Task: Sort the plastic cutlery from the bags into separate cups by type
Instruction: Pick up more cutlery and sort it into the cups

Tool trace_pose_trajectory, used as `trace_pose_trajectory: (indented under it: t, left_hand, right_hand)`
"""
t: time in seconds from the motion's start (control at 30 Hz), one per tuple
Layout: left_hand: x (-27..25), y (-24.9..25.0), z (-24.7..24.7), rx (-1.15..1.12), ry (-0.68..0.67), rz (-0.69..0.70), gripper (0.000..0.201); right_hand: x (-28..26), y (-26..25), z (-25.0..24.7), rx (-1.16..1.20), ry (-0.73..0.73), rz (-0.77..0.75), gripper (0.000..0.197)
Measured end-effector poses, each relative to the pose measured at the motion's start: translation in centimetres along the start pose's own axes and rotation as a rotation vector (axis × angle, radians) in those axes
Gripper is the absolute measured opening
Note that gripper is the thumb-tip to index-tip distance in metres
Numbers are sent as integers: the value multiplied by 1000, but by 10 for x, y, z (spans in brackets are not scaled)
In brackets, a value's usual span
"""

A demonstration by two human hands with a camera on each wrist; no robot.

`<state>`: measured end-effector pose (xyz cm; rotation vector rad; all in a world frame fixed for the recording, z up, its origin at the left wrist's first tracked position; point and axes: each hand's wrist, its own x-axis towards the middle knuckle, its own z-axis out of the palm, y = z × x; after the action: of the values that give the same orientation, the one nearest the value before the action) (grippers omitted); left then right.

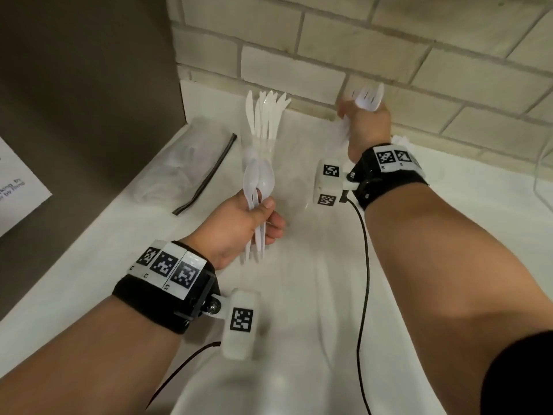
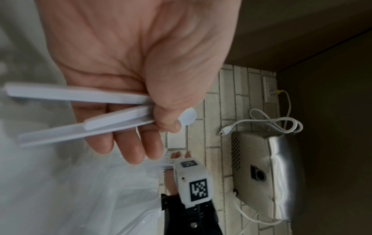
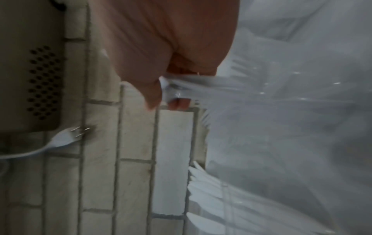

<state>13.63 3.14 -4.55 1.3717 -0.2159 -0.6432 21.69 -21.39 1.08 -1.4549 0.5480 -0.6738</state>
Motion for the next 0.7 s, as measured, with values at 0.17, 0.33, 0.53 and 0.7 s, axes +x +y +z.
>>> trace_pose_trajectory:
  t: [0.17, 0.33, 0.53, 0.7]
  left_hand:
    - [-1, -1, 0, -4, -11, -32, 12]
    - [-3, 0, 5, -31, -36, -45, 13]
    - [-8, 6, 7, -18, -100, -51, 14]
    - [-18, 7, 13, 3, -212, -64, 18]
  right_hand:
    - [8, 15, -3, -54, -31, -22, 41]
    - [2, -2, -7, -132, 20, -179, 28]
    - [-60, -32, -20, -232, -150, -291, 15]
    - [-137, -38, -34, -439, -634, -29, 27]
